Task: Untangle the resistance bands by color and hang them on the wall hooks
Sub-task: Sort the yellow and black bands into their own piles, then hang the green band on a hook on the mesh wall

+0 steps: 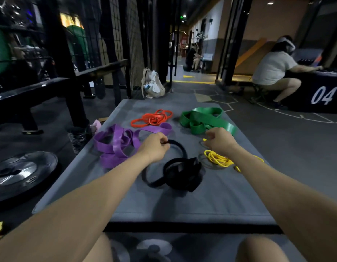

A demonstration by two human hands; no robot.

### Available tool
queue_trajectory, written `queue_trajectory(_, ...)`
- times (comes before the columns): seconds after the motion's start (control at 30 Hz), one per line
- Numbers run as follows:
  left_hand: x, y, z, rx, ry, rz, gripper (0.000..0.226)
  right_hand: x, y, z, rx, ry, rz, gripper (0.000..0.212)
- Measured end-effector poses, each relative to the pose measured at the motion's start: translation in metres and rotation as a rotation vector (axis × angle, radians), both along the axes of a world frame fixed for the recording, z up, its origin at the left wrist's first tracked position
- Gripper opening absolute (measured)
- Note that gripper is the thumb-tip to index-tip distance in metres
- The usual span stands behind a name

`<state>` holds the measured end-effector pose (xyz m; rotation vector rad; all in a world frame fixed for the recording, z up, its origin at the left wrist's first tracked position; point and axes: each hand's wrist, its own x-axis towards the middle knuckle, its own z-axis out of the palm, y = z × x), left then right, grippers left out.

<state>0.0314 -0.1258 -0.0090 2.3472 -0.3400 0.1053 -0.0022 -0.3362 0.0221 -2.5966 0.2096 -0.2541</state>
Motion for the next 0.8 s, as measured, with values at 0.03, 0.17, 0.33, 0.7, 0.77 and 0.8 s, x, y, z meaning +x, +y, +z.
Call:
queue_trajectory(0.03,0.008,-0.006,0.001,0.002,-0.004,-0.007,0.024,0.007,-0.007,-0.001,-0.003,-0.014,-0.015,0.025)
queue_trajectory(0.17,0.058,-0.038,-0.002,0.064,-0.039,-0.057,0.025,0.053,-0.039,-0.012,-0.020,-0.061,-0.068,0.034)
queue_trajectory(0.33,0.150,-0.086,-0.018,0.124,-0.054,-0.094,0.030,0.141,-0.079,-0.034,-0.180,-0.118,-0.142,0.053)
queue_trajectory(0.7,0.223,-0.120,-0.005,0.119,0.137,-0.071,0.029,0.202,-0.112,-0.022,-0.153,0.179,-0.113,0.041)
queue_trajectory(0.77,0.223,-0.125,0.025,0.096,0.174,-0.053,0.028,0.201,-0.113,0.010,-0.125,0.205,-0.029,0.040)
queue_trajectory(0.8,0.223,-0.128,0.043,0.096,0.187,-0.052,0.029,0.202,-0.113,0.030,-0.105,0.202,-0.008,0.040)
